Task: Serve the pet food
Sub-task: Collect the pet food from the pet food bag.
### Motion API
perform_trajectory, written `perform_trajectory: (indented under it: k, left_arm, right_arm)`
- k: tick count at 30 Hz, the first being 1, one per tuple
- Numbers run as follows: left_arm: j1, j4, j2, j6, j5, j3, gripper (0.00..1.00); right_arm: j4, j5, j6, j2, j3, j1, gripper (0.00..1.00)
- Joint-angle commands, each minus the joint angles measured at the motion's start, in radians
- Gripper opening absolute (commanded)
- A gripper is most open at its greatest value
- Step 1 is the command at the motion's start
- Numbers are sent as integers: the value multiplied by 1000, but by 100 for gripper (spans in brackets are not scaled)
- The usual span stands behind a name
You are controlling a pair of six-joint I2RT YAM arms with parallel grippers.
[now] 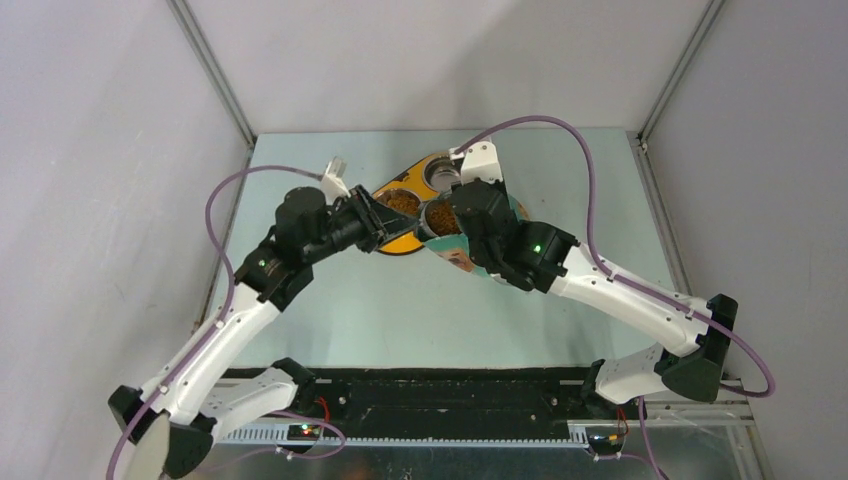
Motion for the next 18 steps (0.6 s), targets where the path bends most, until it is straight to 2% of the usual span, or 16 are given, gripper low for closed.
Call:
perform_trajectory:
  k: [1,2,4,9,14,18]
  left_arm:
    - [-14,-197,40,153,-114,136,0]
    - [-14,-243,34,161,-156,150,0]
    - [-12,-230,-3,165,-180,134,0]
    - [-8,-145,-20,113,-136,77,0]
    - [37,3,-76,23,-62,-59,0]
    - [84,210,-153,-93,-19,-226,0]
  right_arm:
    - [89,117,-22,-42,20,4,0]
    - [89,119,-21,-44,18,4,0]
    - [94,122,-20,-51,10,3,0]
    - [101,115,-21,-61,7,5,0]
    - [91,108,-18,-80,3,4,0]
    - [84,91,-4,-95,1,4,0]
